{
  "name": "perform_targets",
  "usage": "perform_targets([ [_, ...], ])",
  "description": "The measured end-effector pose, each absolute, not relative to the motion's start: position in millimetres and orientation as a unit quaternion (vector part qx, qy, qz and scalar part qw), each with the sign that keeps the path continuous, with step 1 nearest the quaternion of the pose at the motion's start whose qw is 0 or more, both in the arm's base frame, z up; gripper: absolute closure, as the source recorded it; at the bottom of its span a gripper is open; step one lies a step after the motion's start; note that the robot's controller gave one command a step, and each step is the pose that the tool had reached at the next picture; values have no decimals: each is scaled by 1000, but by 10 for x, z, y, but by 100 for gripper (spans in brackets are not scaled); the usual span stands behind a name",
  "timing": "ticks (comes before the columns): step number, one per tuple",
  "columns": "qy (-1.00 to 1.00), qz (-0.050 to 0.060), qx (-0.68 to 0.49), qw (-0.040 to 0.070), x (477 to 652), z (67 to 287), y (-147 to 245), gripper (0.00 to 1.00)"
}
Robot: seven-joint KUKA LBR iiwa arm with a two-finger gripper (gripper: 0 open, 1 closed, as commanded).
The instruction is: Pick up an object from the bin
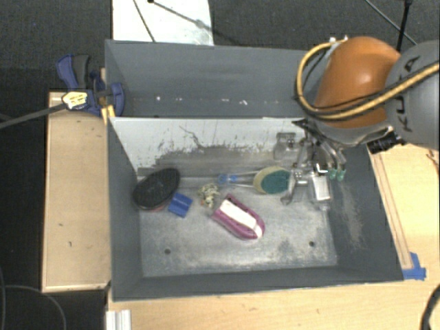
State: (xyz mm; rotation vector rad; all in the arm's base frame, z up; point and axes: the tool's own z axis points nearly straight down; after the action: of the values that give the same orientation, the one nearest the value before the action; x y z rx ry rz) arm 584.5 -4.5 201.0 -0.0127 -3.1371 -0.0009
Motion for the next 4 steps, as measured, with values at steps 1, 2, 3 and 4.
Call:
perform_targets([
  [1,-1000,-1,19,1,5826,700,518,0],
  [2,-996,0,88,0,5269,1008,503,0],
  [3,-998,-1,64,-3,5308,1034,512,0],
  [4,-1000,-1,0,-3,5393,719,451,0],
])
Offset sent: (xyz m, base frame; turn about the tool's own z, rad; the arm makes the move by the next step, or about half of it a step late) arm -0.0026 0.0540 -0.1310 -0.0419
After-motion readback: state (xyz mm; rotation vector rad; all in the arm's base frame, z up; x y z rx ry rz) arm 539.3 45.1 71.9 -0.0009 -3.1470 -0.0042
